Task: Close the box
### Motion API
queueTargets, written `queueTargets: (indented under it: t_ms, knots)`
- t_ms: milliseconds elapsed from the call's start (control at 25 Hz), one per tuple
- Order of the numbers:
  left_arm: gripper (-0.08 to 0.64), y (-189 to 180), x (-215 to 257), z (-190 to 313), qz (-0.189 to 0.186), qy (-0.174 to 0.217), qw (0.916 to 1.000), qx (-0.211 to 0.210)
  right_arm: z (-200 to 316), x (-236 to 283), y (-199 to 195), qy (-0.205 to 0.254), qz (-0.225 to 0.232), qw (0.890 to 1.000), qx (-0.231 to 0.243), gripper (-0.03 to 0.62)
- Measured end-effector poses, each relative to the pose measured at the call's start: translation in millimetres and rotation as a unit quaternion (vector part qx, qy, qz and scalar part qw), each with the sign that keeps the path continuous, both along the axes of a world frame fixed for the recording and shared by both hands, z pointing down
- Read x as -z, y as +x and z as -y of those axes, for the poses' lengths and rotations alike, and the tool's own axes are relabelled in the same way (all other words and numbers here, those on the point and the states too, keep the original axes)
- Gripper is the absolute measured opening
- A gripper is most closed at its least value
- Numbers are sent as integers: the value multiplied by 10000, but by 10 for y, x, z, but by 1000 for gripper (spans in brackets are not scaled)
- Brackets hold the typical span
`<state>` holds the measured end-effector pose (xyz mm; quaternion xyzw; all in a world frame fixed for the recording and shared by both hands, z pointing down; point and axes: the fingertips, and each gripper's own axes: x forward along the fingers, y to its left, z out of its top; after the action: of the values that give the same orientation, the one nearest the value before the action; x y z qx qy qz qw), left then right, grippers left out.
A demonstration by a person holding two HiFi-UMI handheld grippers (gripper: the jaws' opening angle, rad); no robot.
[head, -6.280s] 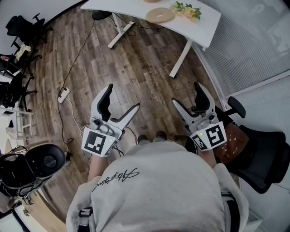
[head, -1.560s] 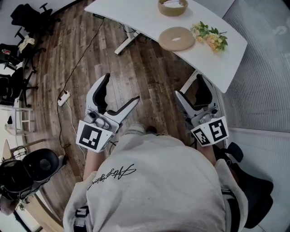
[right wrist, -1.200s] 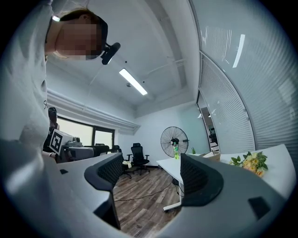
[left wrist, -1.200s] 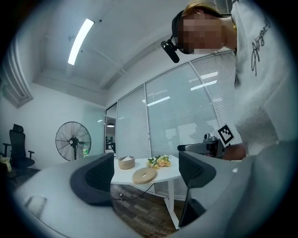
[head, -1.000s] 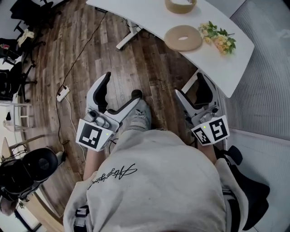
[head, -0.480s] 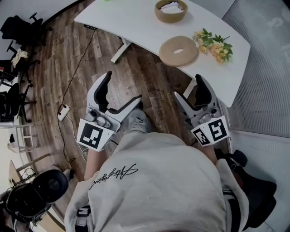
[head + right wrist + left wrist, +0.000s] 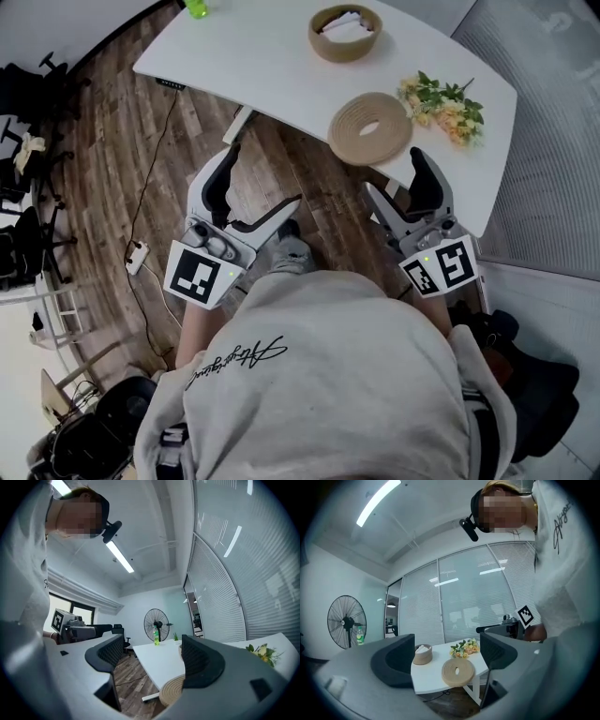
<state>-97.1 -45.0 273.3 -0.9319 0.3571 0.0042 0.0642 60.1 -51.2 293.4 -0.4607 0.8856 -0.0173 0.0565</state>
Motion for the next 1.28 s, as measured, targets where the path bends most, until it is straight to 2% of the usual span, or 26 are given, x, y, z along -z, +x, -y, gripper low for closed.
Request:
queueTargets:
  t_ms: [600,840,1160,1280]
  knots:
    - [420,31,8,1173,149,-62,9950,-986,973,34,-27,-13,62,9964,-845,373]
    - [420,139,-43,1417,188,-92,9876,-1558,1059,56,30,32,2,9910,-1341,373]
    - [420,414,-128,1499,252,-125,9723,-2319,923,8,223,15,-41,9810,-1938,383]
    - [422,540,-168,1485,248,-170,9665,-2547,844,-7,307,-24,4,9794,-2020,391]
